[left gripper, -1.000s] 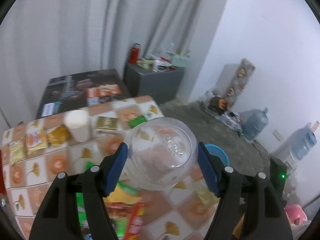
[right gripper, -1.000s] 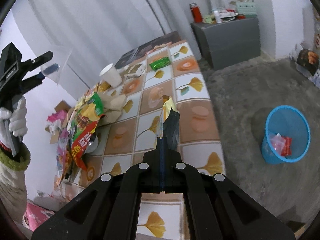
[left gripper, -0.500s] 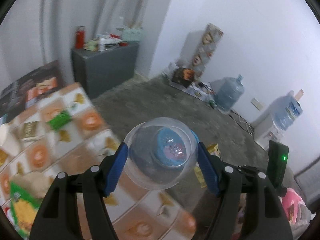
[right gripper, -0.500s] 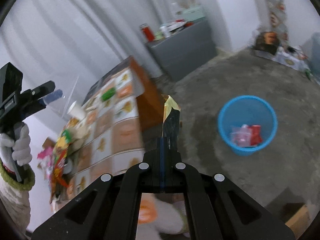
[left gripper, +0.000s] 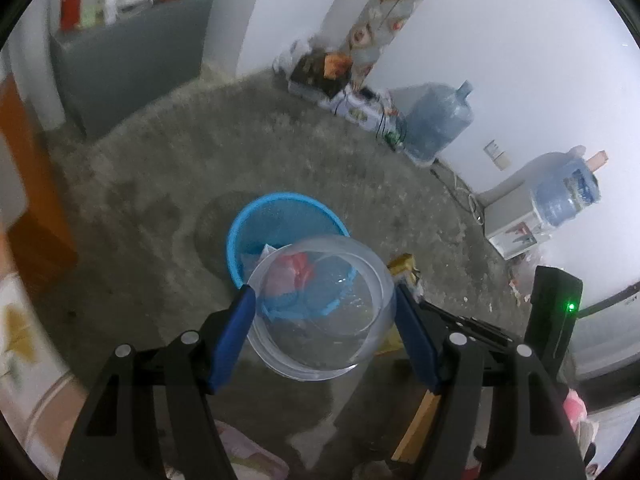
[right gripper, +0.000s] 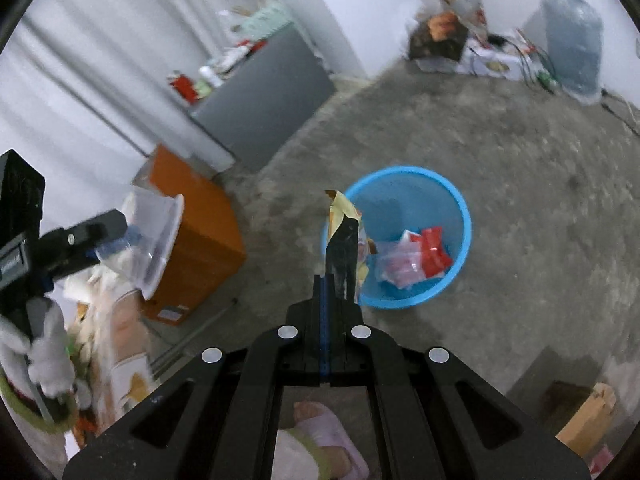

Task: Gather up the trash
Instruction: 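Carry the clear cup and yellow bag to the blue wastebasket and release both, then move both open grippers back over the table toward the snack bags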

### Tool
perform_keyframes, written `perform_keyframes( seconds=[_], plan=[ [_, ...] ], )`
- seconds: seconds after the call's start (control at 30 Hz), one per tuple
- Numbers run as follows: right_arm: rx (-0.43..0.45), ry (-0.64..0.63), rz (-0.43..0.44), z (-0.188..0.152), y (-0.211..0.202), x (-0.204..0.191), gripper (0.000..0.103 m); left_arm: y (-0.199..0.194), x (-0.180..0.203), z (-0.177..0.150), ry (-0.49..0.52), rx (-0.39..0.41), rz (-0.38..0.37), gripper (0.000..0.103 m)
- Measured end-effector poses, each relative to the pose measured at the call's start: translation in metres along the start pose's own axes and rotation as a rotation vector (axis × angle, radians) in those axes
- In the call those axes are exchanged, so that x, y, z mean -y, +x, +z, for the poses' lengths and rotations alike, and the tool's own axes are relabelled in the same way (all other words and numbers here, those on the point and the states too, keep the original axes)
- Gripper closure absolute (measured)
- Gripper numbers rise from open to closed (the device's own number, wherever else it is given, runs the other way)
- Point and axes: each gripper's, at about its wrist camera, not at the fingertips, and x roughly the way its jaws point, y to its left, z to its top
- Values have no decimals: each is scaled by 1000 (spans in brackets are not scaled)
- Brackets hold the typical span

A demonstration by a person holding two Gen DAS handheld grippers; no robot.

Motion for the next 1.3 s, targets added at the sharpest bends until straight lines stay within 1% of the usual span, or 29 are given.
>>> perform_keyframes(
  seconds=[0.13, 0.27, 0.3, 0.33, 0.37, 0.4, 0.43, 0.5, 0.57, 0.67, 0.77, 0.83, 0.9, 0.93, 0.97, 1.0, 1.07, 1.13, 1.2, 1.3],
  plan=[
    [-26, 37, -28, 17, 37, 20, 103, 54, 3, 17, 4, -30, 38, 35],
    [-27, 71, -49, 35, 71, 39, 103, 98, 0, 35, -27, -22, 63, 33],
    [-29, 82, -57, 39, 80, 44, 99, 107, 0, 39, -31, -24, 66, 30],
    [-36, 91, -74, 41, 88, 49, 96, 118, 0, 43, -38, -22, 67, 25],
    [-42, 100, -81, 43, 94, 54, 81, 126, -1, 45, -49, -15, 63, 23],
    [-47, 124, -82, 43, 103, 62, 62, 130, -2, 46, -55, -12, 57, 23],
    [-36, 149, -99, 42, 107, 70, 56, 136, -1, 47, -58, -11, 57, 22],
    [-24, 187, -120, 35, 107, 81, 54, 139, 0, 46, -59, 2, 62, 22],
    [-14, 229, -91, 25, 99, 89, 54, 133, 0, 43, -50, 18, 64, 22],
    [13, 227, -88, 17, 83, 88, 54, 115, -1, 40, -29, 47, 77, 22],
    [49, 206, -81, 8, 61, 79, 54, 86, -2, 36, -22, 94, 67, 22],
    [84, 181, -80, 3, 43, 70, 50, 60, -2, 31, -17, 124, 61, 22],
    [123, 163, -71, 1, 28, 62, 41, 35, 1, 23, -2, 157, 55, 22],
    [147, 160, -62, -3, 17, 57, 38, 17, 3, 14, 9, 185, 62, 22],
    [163, 158, -55, -4, 11, 54, 31, -1, 6, 5, 17, 208, 65, 22],
    [183, 152, -46, -10, 0, 47, 27, -19, 7, -6, 18, 234, 57, 22],
    [212, 131, -23, -19, -20, 34, 24, -50, 9, -28, 15, 277, 46, 22],
    [231, 115, -9, -26, -34, 24, 22, -79, 13, -50, 22, 328, 66, 22],
    [240, 98, 9, -31, -47, 15, 22, -109, 15, -76, 39, 382, 106, 22],
    [239, 59, 33, -37, -64, -1, 22, -142, 19, -112, 57, 437, 154, 21]
  ],
)
